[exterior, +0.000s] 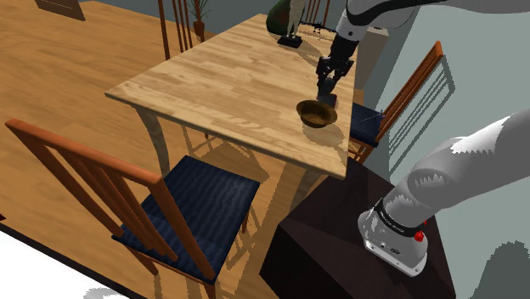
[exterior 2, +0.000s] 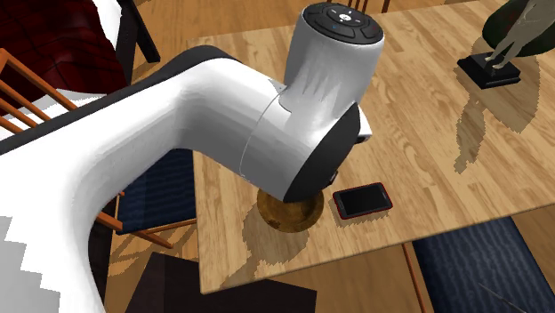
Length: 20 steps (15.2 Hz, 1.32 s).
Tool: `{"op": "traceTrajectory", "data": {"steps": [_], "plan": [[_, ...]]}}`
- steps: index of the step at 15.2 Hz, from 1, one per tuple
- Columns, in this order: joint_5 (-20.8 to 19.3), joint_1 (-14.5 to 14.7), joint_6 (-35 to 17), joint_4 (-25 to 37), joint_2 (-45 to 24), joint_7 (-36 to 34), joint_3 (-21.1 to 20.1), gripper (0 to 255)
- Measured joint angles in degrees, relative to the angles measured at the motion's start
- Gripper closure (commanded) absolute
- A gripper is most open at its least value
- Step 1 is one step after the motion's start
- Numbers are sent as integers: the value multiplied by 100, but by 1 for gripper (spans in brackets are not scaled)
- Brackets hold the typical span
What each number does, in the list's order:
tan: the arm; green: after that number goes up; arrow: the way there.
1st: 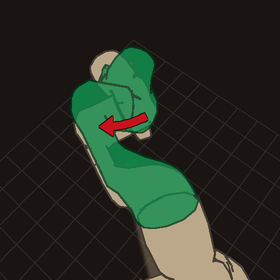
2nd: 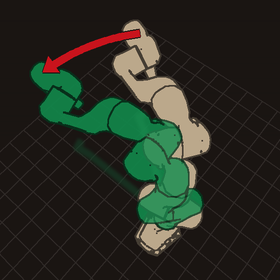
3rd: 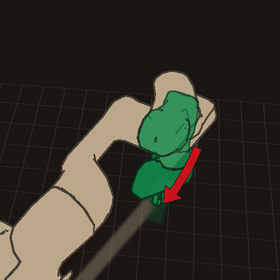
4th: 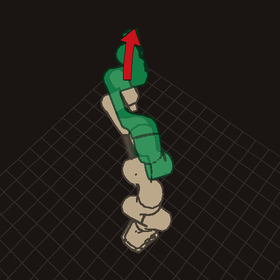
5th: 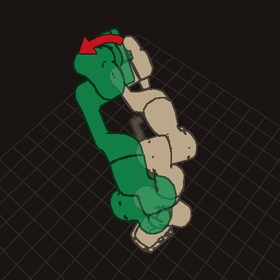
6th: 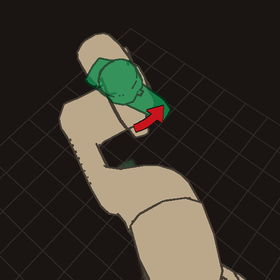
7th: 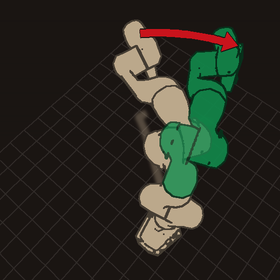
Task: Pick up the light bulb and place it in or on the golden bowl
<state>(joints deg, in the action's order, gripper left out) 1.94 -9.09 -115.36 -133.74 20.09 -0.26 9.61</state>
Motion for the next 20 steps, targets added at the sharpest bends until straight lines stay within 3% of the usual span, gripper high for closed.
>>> {"op": "traceTrajectory", "data": {"steps": [7, 13, 14, 20], "plan": [[33, 3, -580, -400, -185, 74, 35, 255], [39, 6, -664, -459, -208, 80, 37, 255], [39, 6, -664, -459, -208, 80, 37, 0], [39, 6, -665, -459, -208, 80, 37, 0]]}}
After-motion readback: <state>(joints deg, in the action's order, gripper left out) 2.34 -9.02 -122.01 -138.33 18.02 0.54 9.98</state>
